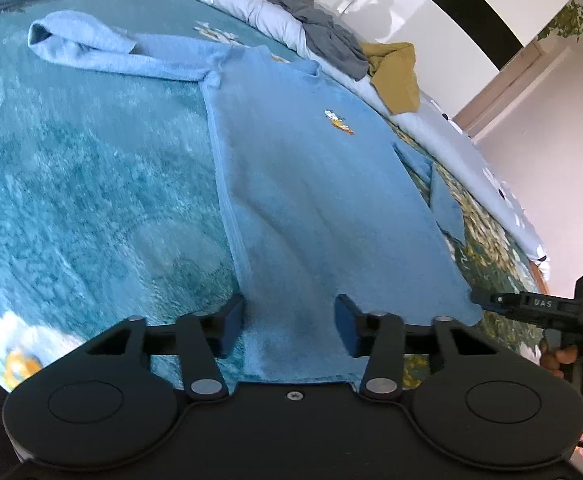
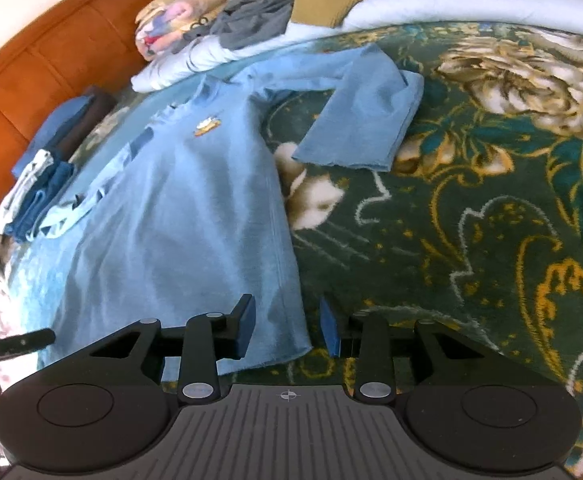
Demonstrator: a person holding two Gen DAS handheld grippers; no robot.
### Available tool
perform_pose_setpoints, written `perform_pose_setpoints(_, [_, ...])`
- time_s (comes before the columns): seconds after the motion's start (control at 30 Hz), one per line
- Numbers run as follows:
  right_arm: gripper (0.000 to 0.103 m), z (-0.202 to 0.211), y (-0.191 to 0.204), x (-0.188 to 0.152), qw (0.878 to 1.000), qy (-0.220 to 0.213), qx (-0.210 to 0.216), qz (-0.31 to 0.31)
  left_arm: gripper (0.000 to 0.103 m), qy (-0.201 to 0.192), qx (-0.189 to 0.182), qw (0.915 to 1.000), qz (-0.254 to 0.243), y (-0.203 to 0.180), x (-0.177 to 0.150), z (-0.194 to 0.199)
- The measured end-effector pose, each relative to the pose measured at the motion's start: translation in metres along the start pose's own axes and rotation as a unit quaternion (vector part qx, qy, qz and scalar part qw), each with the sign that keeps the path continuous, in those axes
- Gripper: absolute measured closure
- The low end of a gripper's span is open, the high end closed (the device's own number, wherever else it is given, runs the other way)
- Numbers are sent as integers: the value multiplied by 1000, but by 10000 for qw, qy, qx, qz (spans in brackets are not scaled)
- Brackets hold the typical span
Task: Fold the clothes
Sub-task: 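Grasp the sweatshirt sleeve cuff with the right gripper and straighten it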
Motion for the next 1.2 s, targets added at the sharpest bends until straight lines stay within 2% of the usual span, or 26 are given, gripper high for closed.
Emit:
perform_pose_setpoints(0.07, [70, -1, 2, 0, 10000, 1, 41, 13, 87, 15, -34, 10000, 67, 0, -1, -1])
perform_pose_setpoints(0.13, [72, -2, 5, 0, 10000, 20, 8, 33, 92, 16, -62, 9998, 170, 1, -3, -2])
perform_pose_setpoints(0.2, [91, -3, 6, 0, 10000, 52, -62, 6, 100, -41, -48, 9997, 236, 1, -4, 0])
perform_pose_setpoints(0.27, [95, -2, 8, 0, 10000, 80, -16, -25, 103, -121, -46, 9996, 251, -2, -3, 6])
perform_pose_setpoints(0.33, [95, -2, 11, -1, 9997, 142, -198, 77, 103, -105, 59, 9997, 217, -4, -3, 11])
perform_pose_setpoints(0.53, [95, -3, 12, 2, 9994, 200, -227, 145, 102, 31, 240, 9994, 246, 2, -5, 4])
perform_pose_setpoints(0.6, [94, 3, 13, 7, 9997, 88, -190, 151, 97, -53, 293, 9995, 65, -3, -2, 9])
perform_pose_setpoints(0.63, [94, 7, 15, 11, 9998, -40, -124, 154, 84, -129, 365, 9992, -87, -8, 2, 14])
perform_pose_setpoints(0.67, [91, 13, 17, 16, 9995, -206, -106, 199, 64, -208, 426, 9985, -271, -13, 6, 20])
perform_pose_setpoints(0.73, [89, 23, 21, 27, 9981, -538, -75, 292, 50, -429, 571, 9960, -546, -21, 15, 32])
perform_pose_setpoints(0.8, [82, 22, 24, 40, 9958, -765, -228, 453, 49, -672, 749, 9921, -749, -29, 26, 41])
perform_pose_setpoints(0.87, [75, 16, 25, 52, 9943, -869, -341, 523, 38, -960, 890, 9878, -845, -36, 37, 45])
perform_pose_setpoints(0.97, [73, 3, 25, 69, 9915, -1000, -576, 606, 31, -1251, 1163, 9797, -1047, -48, 51, 35])
perform_pose_setpoints(1.07, [65, -22, 22, 84, 9913, -881, -697, 692, 28, -1217, 1435, 9742, -1250, -60, 58, 11])
perform_pose_setpoints(1.2, [60, -49, 22, 87, 9853, -678, -1084, 1131, 24, -955, 1356, 9765, -1375, -64, 56, -9])
Point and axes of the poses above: each gripper's, at about its wrist camera, not at the fingertips, and z roughly against the way its jaws point, y to its left, x to its top, the point moved 4 cm from there along -z, roughly the way its jaws point, and after that the axes turned 3 degrees about y, right-handed, at the moved point
